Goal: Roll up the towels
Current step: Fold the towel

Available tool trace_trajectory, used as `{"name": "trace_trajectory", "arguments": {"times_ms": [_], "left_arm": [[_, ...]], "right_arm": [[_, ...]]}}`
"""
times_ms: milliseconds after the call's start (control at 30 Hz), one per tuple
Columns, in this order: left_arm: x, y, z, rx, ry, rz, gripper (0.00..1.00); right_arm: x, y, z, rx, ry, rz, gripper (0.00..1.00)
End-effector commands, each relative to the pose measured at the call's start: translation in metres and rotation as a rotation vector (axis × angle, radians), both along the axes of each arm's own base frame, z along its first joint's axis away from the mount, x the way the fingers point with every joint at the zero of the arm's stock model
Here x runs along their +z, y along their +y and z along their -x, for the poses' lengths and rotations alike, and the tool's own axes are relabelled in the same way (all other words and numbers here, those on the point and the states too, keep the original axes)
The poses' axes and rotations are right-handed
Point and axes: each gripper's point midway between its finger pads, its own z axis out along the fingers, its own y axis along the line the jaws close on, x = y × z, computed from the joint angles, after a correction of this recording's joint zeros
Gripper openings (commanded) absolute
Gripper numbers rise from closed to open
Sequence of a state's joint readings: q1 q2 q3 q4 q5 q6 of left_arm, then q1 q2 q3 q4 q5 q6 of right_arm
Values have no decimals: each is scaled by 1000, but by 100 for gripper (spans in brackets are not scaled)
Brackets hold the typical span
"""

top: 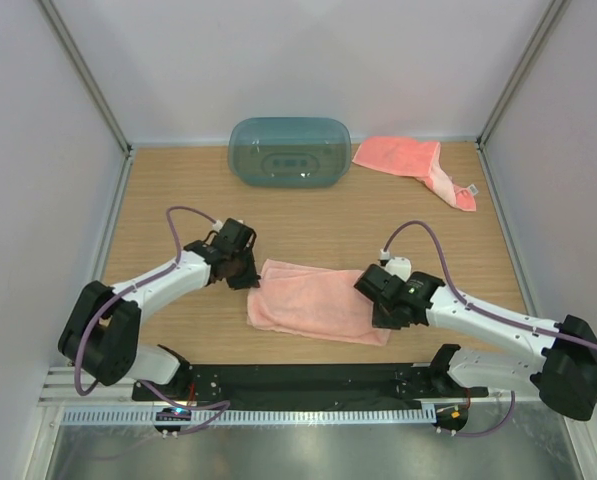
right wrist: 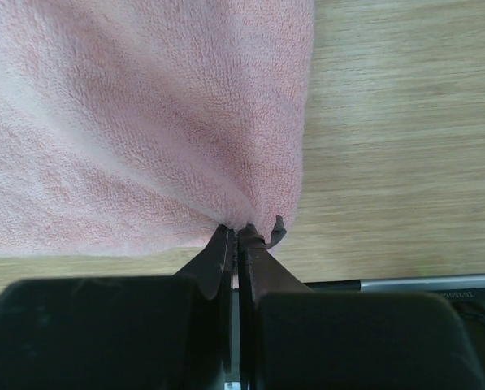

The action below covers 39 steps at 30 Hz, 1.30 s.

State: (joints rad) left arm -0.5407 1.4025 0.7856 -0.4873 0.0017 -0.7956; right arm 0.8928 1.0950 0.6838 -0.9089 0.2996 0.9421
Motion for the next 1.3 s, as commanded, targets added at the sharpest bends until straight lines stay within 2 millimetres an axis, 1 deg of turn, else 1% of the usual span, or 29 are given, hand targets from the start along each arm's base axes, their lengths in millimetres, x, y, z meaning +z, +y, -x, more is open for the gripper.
{"name": "trace_trajectory", "arguments": {"times_ms": [0, 33, 67, 167, 267, 333, 367, 433, 467, 500, 533, 600, 633, 667, 700, 733, 767, 800, 833, 867, 900, 933, 967, 1033, 1133, 1167, 1200, 1233, 1267], "left_arm": [[45, -28, -39, -54, -169, 109, 0], [52, -30, -44, -73, -198, 110, 0], [68, -34, -50, -88, -241, 128, 0], [90, -40, -61, -142, -333, 144, 0], [104, -51, -70, -204, -418, 187, 0], [102, -60, -76, -240, -451, 207, 0], [95, -61, -80, -246, -450, 197, 3], [69, -67, -92, -258, -404, 166, 7], [59, -70, -98, -266, -387, 150, 12], [49, -72, -101, -267, -355, 139, 15], [25, -77, -107, -279, -291, 116, 19], [7, -80, -108, -278, -226, 104, 24], [1, -80, -108, -274, -210, 100, 28], [2, -79, -109, -265, -215, 97, 33], [2, -77, -109, -251, -218, 92, 43], [13, -75, -110, -237, -242, 92, 50], [15, -67, -112, -207, -254, 57, 55], [16, -61, -108, -196, -242, 37, 61], [21, -57, -107, -186, -247, 22, 64], [32, -54, -105, -179, -261, 24, 67], [34, -43, -104, -150, -263, -23, 68], [38, -38, -102, -137, -268, -36, 69], [51, -34, -101, -124, -294, -35, 70], [55, -22, -92, -98, -291, -65, 70], [71, -16, -73, -89, -315, -23, 67], [74, -16, -66, -84, -314, 5, 62], [87, -17, -60, -88, -348, 47, 59], [76, -19, -44, -114, -311, 79, 58], [76, -21, -37, -125, -306, 112, 57]], "right_arm": [[5, -3, -2, -37, -32, -18, 1], [5, -6, -1, -44, -31, -11, 1], [6, -8, 0, -59, -35, -13, 1], [10, -15, 0, -85, -56, -10, 1], [9, -18, 1, -110, -68, -18, 1], [7, -19, 2, -125, -68, -19, 1], [5, -19, 3, -123, -61, -20, 1], [2, -16, 2, -120, -57, -26, 1], [-1, -14, 4, -114, -43, -27, 2], [-2, -13, 5, -107, -34, -30, 8], [-3, -10, 4, -100, -32, -35, 21], [-4, -8, 6, -81, -22, -42, 38], [-3, -8, 6, -76, -20, -43, 50], [0, -6, 6, -65, -25, -49, 52], [4, -7, 5, -65, -35, -54, 55], [8, -6, 4, -62, -43, -58, 63], [10, -6, 4, -52, -48, -65, 66], [13, -4, 3, -48, -57, -76, 70], [18, -2, 1, -45, -66, -88, 72], [21, 0, 0, -40, -71, -98, 74], [25, 3, -1, -33, -78, -109, 75], [32, 7, -4, -28, -97, -129, 75], [35, 10, -6, -23, -105, -141, 76], [44, 16, -13, -11, -134, -159, 80], [53, 19, -19, -2, -156, -161, 82], [53, 19, -20, -2, -159, -152, 82], [54, 20, -21, 2, -157, -151, 83], [54, 21, -22, 8, -157, -149, 82], [53, 22, -22, 7, -153, -149, 82]]}}
